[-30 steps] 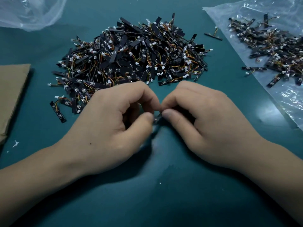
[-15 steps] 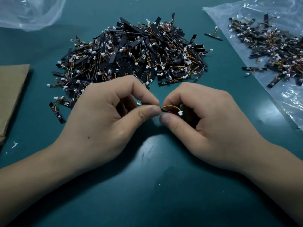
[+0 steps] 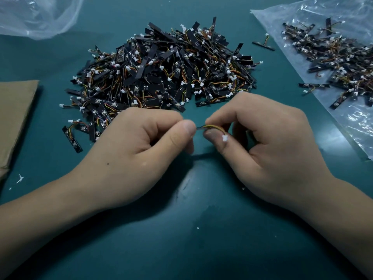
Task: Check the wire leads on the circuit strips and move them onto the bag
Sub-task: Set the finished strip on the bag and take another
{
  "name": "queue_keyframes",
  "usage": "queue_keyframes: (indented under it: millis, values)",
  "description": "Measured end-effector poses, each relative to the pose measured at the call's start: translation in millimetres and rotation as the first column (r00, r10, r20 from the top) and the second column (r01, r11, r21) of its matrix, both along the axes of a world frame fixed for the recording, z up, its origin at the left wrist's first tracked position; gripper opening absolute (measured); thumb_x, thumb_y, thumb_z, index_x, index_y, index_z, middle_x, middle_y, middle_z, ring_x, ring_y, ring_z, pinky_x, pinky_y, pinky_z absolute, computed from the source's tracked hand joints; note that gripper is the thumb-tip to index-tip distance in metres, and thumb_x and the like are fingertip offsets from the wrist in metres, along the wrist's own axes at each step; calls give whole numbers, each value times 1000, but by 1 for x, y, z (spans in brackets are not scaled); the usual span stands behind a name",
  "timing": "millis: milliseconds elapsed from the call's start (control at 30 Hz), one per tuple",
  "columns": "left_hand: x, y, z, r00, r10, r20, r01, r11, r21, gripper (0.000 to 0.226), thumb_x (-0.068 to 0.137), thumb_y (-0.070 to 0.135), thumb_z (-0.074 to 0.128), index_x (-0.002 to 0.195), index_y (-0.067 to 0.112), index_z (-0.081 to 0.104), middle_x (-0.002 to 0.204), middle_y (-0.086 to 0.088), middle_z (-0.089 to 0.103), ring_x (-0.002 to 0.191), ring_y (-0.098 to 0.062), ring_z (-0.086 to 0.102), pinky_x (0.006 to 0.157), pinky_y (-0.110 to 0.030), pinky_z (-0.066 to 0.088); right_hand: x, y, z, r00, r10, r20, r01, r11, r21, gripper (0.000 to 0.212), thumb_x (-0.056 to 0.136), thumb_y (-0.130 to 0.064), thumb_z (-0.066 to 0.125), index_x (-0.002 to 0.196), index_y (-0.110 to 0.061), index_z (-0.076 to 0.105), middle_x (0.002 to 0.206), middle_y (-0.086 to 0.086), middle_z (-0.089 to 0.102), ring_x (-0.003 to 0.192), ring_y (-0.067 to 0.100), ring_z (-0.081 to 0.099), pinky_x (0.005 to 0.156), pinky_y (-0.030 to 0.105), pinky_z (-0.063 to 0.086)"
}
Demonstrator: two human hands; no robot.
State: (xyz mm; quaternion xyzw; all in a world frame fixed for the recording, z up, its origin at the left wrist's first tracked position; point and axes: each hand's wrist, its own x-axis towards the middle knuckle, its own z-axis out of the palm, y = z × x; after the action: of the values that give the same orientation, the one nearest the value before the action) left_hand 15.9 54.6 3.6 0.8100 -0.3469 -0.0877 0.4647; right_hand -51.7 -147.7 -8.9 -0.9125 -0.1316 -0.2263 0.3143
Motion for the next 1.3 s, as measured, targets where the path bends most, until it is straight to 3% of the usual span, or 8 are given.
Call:
queue_keyframes:
  millis: [200, 367, 500, 633, 800, 933, 1100, 1300]
  values:
    - [-6, -3, -1, 990, -46, -132, 28, 991, -134, 16, 96, 19, 54, 82, 18, 60, 58, 25, 56, 56, 7, 56, 57, -1, 38, 1, -1, 1, 984, 121, -131, -108, 989, 101, 9, 100, -20, 62, 106, -19, 69, 81, -19, 58, 70, 10, 57, 65, 20, 42]
    - [-7, -3, 0, 987, -52, -152, 30, 989, -143, 16, 94, 21, 55, 81, 15, 62, 58, 24, 56, 55, 6, 56, 56, -2, 38, -1, -3, 4, 955, 182, -235, -142, 974, 177, 24, 107, -25, 44, 105, -19, 67, 76, -9, 66, 70, 7, 61, 64, 19, 42]
    - [-8, -3, 1, 991, -59, -122, 45, 992, -117, 15, 93, 21, 56, 79, 18, 62, 57, 24, 55, 54, 6, 55, 56, -2, 38, 1, -1, 5, 956, 154, -249, -127, 985, 120, 20, 105, -27, 49, 95, -23, 66, 70, -10, 65, 65, 10, 61, 60, 24, 44]
    - [-9, -3, 3, 993, -59, -97, 49, 993, -108, 18, 92, 25, 60, 75, 19, 62, 56, 24, 54, 53, 6, 54, 55, -2, 37, 0, 1, 6, 956, 145, -256, -124, 988, 94, 17, 104, -32, 51, 93, -28, 63, 67, -15, 65, 59, -2, 57, 57, 10, 36]
    - [-10, -4, 5, 998, -61, -27, 59, 996, -62, 33, 88, 39, 50, 73, 13, 63, 56, 20, 51, 52, 3, 50, 55, -4, 35, -1, 3, 7, 955, 121, -271, -116, 993, 35, 22, 102, -41, 48, 93, -31, 65, 69, -13, 64, 62, 10, 58, 58, 35, 47]
    - [-11, -4, 5, 998, -54, -29, 51, 996, -79, 31, 89, 38, 50, 75, 13, 63, 57, 21, 52, 53, 4, 51, 56, -3, 35, 0, 4, 10, 935, 148, -322, -121, 987, 102, 21, 101, -39, 47, 89, -32, 63, 71, -12, 65, 64, 13, 60, 56, 32, 44]
    - [-11, -3, 4, 997, -51, -65, 44, 993, -105, 28, 90, 33, 60, 74, 10, 62, 57, 21, 53, 53, 5, 52, 55, -2, 36, 0, 1, 12, 915, 210, -343, -141, 966, 216, 25, 104, -21, 50, 82, -25, 62, 64, -8, 65, 59, 11, 60, 58, 16, 40]
    - [-10, -2, 3, 997, -56, -51, 52, 995, -85, 22, 93, 23, 56, 77, 10, 65, 58, 23, 54, 54, 6, 53, 56, -2, 36, 1, 2, 12, 914, 216, -342, -147, 965, 216, 24, 104, -22, 50, 82, -24, 62, 64, -8, 64, 61, 13, 61, 59, 19, 40]
